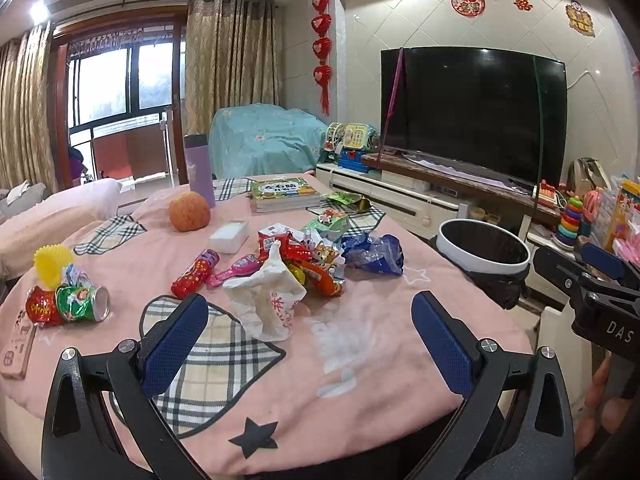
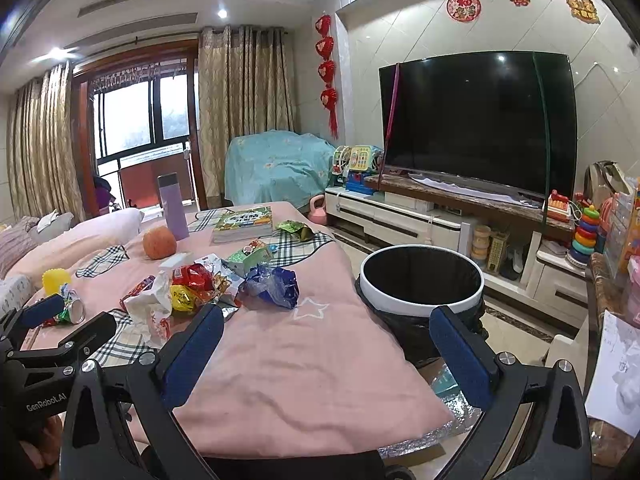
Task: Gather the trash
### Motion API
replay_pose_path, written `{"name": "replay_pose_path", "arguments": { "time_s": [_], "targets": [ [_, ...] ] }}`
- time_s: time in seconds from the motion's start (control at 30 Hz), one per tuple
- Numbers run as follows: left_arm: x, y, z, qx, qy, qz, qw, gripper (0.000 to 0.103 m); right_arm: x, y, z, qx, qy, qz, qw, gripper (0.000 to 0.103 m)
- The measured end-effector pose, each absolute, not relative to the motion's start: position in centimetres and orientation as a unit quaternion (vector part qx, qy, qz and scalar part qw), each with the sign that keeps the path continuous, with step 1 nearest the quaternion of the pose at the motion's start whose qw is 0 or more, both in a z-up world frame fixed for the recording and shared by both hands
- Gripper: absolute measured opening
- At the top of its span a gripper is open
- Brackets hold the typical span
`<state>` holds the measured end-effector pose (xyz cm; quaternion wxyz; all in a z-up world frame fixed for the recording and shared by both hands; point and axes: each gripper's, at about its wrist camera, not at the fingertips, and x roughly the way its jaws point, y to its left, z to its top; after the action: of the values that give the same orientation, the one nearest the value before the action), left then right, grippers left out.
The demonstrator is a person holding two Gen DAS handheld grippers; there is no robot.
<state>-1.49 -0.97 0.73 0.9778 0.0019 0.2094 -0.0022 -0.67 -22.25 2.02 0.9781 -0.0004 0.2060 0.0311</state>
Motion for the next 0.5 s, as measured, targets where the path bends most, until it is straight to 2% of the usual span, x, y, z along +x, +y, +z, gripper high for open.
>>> {"name": "replay_pose_path", "arguments": {
  "time_s": [0.5],
  "targets": [
    [-1.5, -0.77, 0.6, -0.002, 0.21, -0.005, 0.978, 0.103, -0.73, -22.23, 2.07, 0.001, 0.208, 0.033, 0.978, 0.103]
  ]
}}
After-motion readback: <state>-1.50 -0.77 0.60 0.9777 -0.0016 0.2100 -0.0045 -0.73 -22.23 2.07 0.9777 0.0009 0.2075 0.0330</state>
